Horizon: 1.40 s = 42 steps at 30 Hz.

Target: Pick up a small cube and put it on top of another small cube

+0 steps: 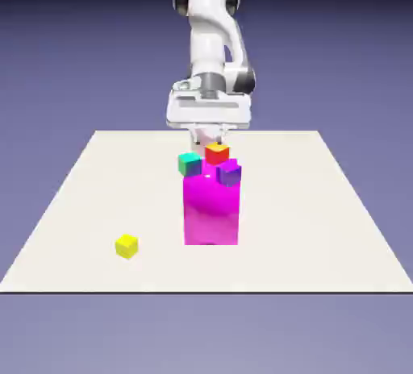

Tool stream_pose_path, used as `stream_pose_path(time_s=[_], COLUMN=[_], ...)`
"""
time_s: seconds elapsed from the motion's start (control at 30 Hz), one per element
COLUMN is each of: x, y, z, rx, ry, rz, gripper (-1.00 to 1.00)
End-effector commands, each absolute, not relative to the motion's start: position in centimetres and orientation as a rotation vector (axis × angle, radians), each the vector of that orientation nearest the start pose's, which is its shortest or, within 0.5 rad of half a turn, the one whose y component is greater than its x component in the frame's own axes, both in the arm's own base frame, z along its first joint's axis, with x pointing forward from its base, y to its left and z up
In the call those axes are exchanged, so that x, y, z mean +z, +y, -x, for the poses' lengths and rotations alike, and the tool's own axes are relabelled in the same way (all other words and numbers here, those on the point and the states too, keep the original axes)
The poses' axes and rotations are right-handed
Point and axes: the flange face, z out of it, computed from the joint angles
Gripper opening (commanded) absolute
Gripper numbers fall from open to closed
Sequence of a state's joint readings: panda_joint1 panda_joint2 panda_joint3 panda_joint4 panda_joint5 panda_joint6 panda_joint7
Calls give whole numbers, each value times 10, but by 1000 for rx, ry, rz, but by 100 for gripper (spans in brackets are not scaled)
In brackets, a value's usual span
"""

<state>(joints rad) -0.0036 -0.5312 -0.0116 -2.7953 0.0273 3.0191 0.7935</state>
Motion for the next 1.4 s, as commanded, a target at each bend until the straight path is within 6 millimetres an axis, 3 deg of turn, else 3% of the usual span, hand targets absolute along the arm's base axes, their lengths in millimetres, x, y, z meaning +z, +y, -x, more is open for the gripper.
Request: stream_pose_path(time_s=[0.0, 0.2, 0.37, 0.53, 0.73, 0.8, 1.0, 1.03, 1.07, 1.23, 1.3, 1.37], x=[439, 379, 324, 267, 198, 189, 120, 120, 120, 182, 189, 216], y=[-19, -85, -140, -193, -250, -257, -249, -249, -249, -257, -257, -243], z=[-402, -423, -425, -413, -383, -378, -382, -382, -382, -379, -378, -407], rx=[-911, -569, -302, -57, 200, 231, 231, 231, 231, 230, 231, 246], ry=[1195, 1825, 2281, 2654, 2963, 2991, 2991, 2991, 2991, 2990, 2991, 2917], rz=[2404, 2072, 1676, 1182, 481, 380, 380, 380, 380, 381, 380, 533], gripper=[0, 0, 0, 0, 0, 0, 0, -100, -100, -100, -100, -100])
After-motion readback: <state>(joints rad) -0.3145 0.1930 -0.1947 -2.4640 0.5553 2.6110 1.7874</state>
